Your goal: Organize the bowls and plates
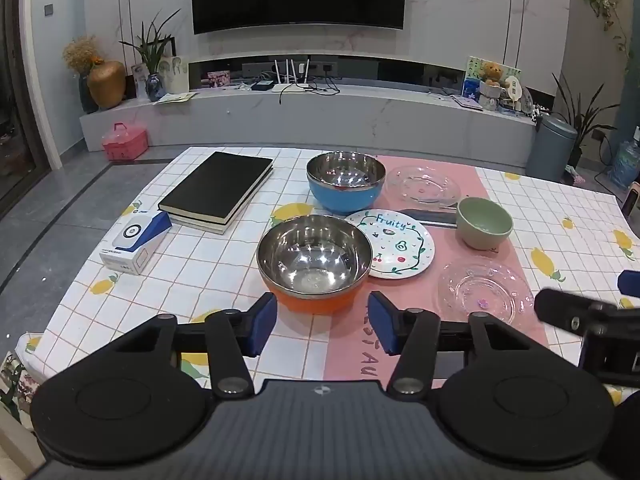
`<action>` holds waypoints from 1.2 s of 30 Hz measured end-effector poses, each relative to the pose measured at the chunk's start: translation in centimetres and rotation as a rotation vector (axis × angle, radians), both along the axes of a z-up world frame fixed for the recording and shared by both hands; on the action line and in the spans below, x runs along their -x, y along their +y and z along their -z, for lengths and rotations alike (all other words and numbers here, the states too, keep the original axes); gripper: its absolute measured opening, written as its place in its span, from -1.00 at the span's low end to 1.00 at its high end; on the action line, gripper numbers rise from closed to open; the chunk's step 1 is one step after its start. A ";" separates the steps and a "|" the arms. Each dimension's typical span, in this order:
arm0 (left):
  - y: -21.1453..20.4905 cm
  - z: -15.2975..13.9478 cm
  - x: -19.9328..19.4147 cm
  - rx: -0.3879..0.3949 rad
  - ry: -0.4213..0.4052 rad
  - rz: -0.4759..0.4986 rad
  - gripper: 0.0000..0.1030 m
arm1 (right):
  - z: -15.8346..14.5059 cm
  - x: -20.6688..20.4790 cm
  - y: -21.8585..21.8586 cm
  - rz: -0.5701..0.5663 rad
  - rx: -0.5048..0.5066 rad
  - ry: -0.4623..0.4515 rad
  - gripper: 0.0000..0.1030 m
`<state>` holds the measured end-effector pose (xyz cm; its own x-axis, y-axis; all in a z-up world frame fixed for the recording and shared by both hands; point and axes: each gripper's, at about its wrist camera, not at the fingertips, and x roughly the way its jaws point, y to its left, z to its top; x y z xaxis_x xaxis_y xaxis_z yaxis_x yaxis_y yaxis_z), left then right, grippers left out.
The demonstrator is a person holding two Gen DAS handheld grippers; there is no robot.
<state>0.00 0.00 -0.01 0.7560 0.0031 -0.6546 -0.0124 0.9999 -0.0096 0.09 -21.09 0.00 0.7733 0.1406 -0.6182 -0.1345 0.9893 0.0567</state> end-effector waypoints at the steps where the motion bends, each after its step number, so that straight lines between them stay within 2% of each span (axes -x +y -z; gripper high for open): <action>1: 0.0 0.0 0.0 0.004 0.001 -0.002 0.18 | 0.0 0.1 0.2 -0.004 -0.005 -0.003 0.95; 2: 0.1 0.0 0.0 0.006 0.003 -0.007 0.17 | 0.0 0.0 -0.3 0.011 -0.033 0.005 0.95; 9: 0.2 0.3 -0.4 0.012 0.012 -0.008 0.15 | -0.7 0.1 -0.6 0.010 -0.016 0.012 0.95; 11: 0.4 0.3 -0.5 0.013 0.014 -0.004 0.15 | 0.0 -0.5 0.2 0.016 -0.003 0.018 0.95; 36: 0.0 0.6 -0.8 -0.001 0.016 -0.002 0.15 | 0.6 -1.3 0.2 0.049 -0.011 0.047 0.95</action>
